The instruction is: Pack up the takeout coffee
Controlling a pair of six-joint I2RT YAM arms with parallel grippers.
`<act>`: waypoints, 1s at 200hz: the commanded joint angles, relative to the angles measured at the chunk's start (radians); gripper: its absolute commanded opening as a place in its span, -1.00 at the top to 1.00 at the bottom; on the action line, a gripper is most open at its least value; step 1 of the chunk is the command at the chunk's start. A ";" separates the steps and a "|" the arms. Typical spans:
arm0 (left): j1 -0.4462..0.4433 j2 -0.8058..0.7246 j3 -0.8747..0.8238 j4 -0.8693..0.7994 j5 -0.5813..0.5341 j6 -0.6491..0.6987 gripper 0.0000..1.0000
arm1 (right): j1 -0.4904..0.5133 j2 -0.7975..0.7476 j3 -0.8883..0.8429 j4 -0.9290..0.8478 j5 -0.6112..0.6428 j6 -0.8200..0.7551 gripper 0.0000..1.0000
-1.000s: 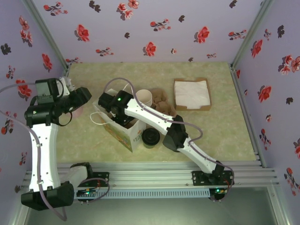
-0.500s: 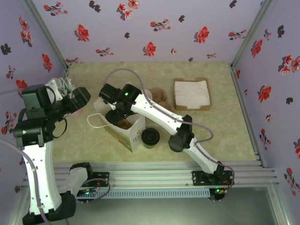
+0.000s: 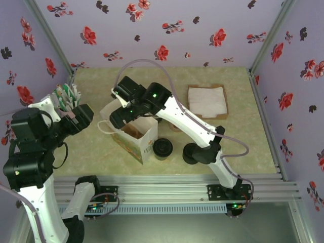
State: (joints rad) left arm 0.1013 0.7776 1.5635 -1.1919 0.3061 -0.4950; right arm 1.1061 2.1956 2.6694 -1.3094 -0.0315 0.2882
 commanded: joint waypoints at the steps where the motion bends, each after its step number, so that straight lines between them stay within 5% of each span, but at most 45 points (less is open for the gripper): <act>1: 0.008 -0.022 0.026 -0.035 -0.010 0.014 -0.98 | 0.001 -0.065 -0.016 0.055 -0.016 0.003 -0.83; 97: 0.003 -0.085 -0.051 -0.054 0.034 -0.015 -0.84 | 0.001 -0.301 -0.276 0.225 0.014 0.006 -0.86; 200: 0.002 -0.129 -0.233 -0.099 -0.023 -0.036 0.18 | -0.016 -0.678 -0.733 0.399 0.182 0.035 -0.88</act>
State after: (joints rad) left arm 0.1013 0.6678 1.3823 -1.2598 0.2977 -0.5232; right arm 1.1038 1.6157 2.0426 -0.9707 0.0792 0.2947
